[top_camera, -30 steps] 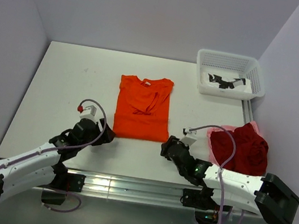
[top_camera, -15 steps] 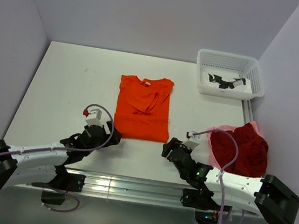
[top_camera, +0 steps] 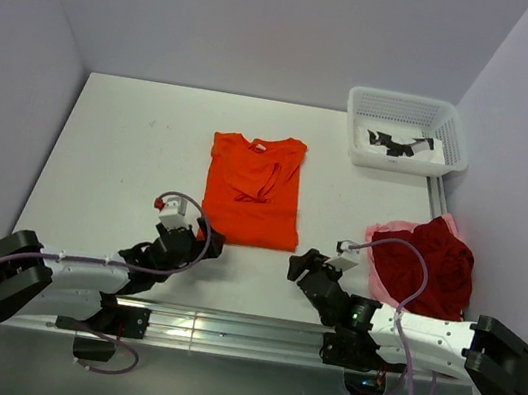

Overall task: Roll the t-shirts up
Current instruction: Fold the tshirt

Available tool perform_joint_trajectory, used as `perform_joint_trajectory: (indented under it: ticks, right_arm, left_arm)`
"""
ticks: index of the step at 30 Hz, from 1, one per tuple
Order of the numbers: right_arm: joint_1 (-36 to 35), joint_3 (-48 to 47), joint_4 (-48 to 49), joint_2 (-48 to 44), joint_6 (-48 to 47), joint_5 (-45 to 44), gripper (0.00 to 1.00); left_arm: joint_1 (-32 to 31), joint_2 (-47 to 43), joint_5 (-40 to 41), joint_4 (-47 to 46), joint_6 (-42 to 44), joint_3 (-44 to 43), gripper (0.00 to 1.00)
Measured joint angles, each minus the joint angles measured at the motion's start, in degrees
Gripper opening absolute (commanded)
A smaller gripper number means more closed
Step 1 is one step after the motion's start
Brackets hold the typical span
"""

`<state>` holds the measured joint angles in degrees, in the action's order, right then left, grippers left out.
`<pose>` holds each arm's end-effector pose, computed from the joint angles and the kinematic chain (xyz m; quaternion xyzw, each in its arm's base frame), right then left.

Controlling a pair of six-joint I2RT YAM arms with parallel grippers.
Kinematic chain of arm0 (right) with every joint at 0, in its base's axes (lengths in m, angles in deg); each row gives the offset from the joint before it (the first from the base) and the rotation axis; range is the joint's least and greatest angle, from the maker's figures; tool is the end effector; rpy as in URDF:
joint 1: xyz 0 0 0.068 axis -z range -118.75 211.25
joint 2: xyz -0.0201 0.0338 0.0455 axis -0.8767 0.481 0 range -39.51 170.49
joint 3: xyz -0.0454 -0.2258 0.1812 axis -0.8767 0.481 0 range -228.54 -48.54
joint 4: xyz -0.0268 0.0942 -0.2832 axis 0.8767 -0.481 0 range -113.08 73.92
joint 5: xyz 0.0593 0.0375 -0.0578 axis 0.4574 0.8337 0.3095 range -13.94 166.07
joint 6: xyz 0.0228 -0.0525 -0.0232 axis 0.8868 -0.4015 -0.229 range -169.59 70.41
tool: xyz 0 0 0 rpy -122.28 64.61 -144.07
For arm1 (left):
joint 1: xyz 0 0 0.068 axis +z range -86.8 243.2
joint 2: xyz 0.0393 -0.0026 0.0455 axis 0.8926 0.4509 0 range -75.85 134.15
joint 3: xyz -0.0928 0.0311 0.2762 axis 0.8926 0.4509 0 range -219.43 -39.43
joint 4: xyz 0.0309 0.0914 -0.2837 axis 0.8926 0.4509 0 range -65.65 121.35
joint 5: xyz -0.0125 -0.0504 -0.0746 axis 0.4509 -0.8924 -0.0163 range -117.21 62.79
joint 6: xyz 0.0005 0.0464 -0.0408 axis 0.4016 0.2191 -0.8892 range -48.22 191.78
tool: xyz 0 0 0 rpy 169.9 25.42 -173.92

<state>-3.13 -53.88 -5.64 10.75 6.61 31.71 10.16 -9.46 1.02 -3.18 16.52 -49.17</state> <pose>0.1033 0.1398 0.1127 0.1170 0.8299 0.2091 0.5039 0.1460 -0.1573 0.1131 -0.1398 0.8336 -0.2751 0.4582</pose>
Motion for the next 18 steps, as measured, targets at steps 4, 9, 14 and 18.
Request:
perform_joint_trajectory:
  ticks: [4,9,14,18]
  right_arm:
    - [-0.15,-0.02,-0.74,0.52,0.96,-0.33,0.73]
    - [-0.26,-0.02,-1.22,0.63,1.14,-0.66,0.77]
    - [-0.26,-0.02,0.39,1.14,-0.98,-0.66,0.58]
    - [-0.13,-0.57,2.54,4.44,-3.74,0.2,0.59]
  left_arm:
    - [-0.07,-2.38,0.39,0.83,-0.61,1.29,0.99]
    - [-0.11,-7.21,2.56,3.41,-3.26,3.5,0.99]
    - [-0.15,-8.96,3.54,4.59,-4.28,4.37,0.78]
    - [-0.15,-8.31,3.87,5.33,-3.98,4.57,0.59]
